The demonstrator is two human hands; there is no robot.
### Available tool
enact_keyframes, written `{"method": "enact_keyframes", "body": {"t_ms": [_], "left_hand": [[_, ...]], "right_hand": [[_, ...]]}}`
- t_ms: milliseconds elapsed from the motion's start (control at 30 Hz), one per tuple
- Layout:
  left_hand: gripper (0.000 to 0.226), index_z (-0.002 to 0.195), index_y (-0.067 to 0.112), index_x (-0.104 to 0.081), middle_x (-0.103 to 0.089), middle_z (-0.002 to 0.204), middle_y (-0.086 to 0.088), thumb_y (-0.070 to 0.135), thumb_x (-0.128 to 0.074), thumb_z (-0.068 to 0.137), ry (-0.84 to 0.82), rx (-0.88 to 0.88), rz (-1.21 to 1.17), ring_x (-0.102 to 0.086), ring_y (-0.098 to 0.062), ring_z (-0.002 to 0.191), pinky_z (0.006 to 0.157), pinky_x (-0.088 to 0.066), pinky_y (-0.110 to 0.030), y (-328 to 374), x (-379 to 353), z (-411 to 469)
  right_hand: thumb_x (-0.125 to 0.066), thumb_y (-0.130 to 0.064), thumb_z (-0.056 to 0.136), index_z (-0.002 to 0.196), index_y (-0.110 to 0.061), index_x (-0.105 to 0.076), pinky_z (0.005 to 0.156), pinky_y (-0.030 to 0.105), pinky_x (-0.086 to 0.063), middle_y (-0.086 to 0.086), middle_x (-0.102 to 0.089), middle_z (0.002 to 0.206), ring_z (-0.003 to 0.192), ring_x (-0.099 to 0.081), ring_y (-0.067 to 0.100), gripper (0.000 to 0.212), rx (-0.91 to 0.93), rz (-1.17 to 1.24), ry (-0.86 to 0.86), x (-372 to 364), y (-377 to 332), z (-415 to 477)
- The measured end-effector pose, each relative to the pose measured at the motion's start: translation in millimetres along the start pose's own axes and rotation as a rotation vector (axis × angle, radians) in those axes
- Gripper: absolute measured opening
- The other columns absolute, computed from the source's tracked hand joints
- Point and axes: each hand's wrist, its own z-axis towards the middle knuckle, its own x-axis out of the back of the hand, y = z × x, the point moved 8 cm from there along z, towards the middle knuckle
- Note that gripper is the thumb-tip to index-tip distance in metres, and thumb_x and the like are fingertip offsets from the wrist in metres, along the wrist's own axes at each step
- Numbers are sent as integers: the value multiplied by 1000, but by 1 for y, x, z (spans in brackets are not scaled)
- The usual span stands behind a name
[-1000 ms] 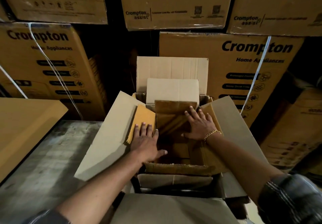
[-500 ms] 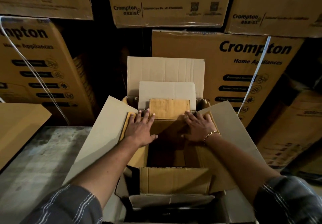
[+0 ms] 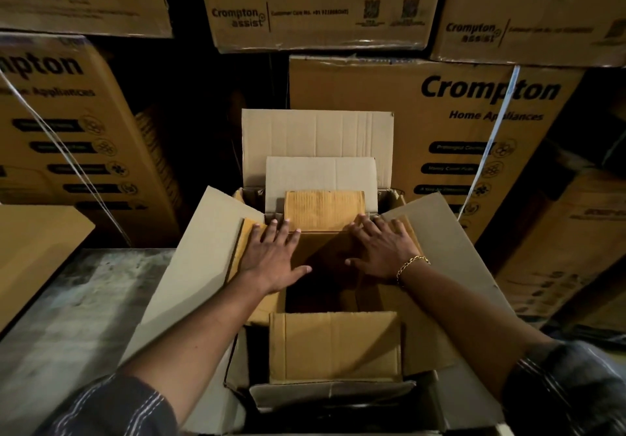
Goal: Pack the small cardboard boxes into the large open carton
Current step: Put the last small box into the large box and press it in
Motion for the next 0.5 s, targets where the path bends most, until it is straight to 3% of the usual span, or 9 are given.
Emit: {"method": "enact_keyframes", "body": {"t_ms": [167,500], "left_hand": [[92,160,26,-13,-7,168,-9,82,-19,87,45,36,38,-3,-31,154,120,0,-59,0,26,-25],[89,160,26,-14,-4,169,-8,80,-19,90,48,87,25,1,-30,154,121,3,-57,2,68,-83]], "right_hand": [[-40,-71,89,159,-25,-14,120,55,-9,7,-16,167,152,-15,30,88,8,-3,51,29,-9,-23],[-39,-70,86,151,-28,-33,116,52,-21,3,-38,157,145,-32,27,78,8,126,181,70,-15,-83]]}}
